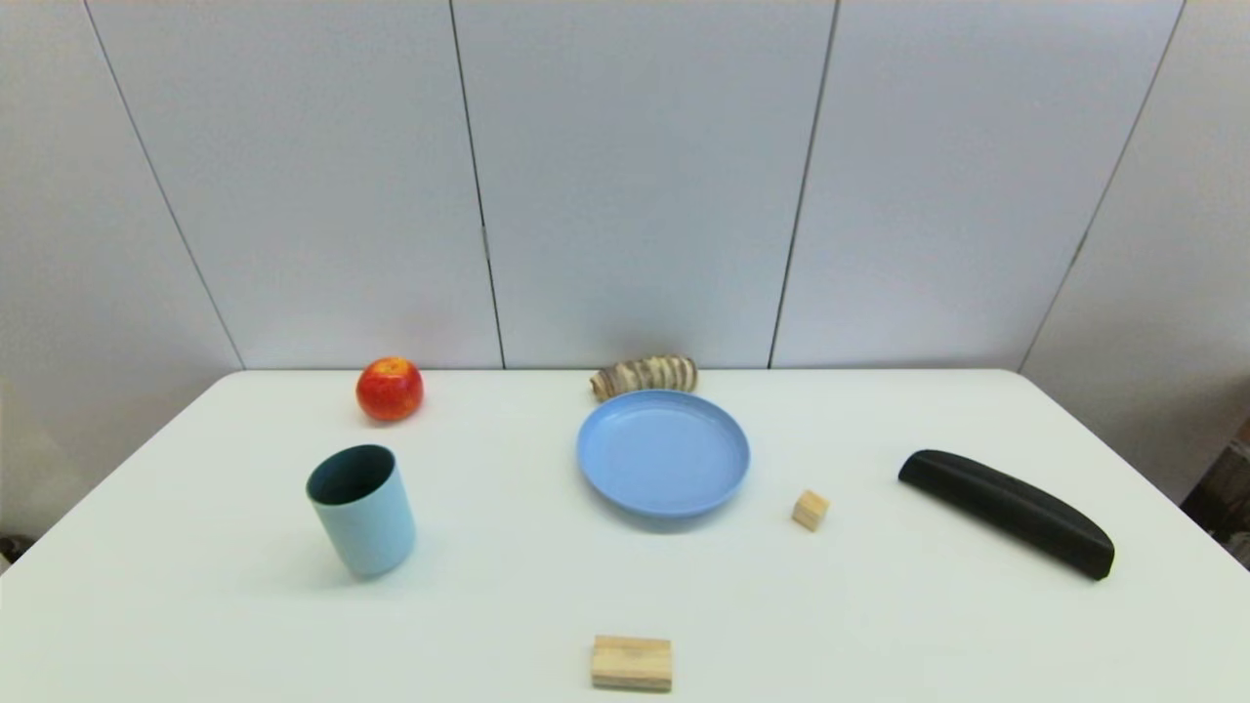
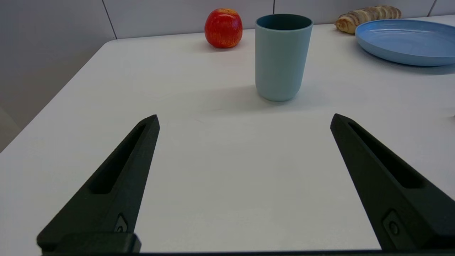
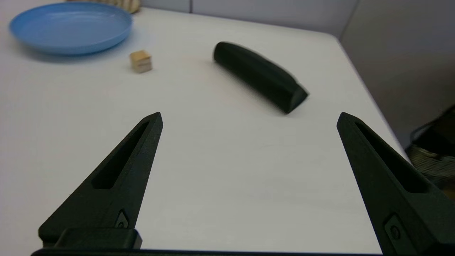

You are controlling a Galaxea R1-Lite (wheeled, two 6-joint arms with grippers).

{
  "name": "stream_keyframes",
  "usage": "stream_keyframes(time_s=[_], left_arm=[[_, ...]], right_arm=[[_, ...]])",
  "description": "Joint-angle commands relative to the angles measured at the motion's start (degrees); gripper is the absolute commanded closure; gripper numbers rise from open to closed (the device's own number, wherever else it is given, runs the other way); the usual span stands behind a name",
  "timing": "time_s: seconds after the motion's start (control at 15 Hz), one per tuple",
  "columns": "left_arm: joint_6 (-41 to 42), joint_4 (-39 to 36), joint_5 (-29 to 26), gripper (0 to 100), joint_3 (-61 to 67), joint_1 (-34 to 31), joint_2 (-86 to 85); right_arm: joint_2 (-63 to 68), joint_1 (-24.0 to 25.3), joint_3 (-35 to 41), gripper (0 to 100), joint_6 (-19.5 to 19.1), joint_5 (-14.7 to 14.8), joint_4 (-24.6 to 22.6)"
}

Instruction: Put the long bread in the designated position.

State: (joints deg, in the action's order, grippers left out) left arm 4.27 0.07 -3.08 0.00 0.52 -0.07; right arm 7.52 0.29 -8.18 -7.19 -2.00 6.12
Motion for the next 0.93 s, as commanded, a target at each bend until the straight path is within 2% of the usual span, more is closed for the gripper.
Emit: stream_keyframes(time_s=[0.07, 0.2, 0.4, 0.93], left_arm=[[0.04, 0.01, -0.08, 0, 0.09, 0.00, 0.07], [0.04, 0.01, -0.08, 0, 0.09, 0.00, 0.07], [0.04, 0.01, -0.08, 0, 0.09, 0.00, 0.07], [0.04, 0.01, 0.01, 0, 0.09, 0.00, 0.07]], right_arm=[[-5.94, -0.20, 4.40, 0, 0.25, -3.98, -0.23], [-7.08, -0.20, 4.66, 0, 0.34, -3.98, -1.37], [-7.70, -0.20, 8.27, 0, -0.45, -0.90, -6.38], [-7.52, -0.20, 8.09, 0, 0.78, -0.73, -5.33]])
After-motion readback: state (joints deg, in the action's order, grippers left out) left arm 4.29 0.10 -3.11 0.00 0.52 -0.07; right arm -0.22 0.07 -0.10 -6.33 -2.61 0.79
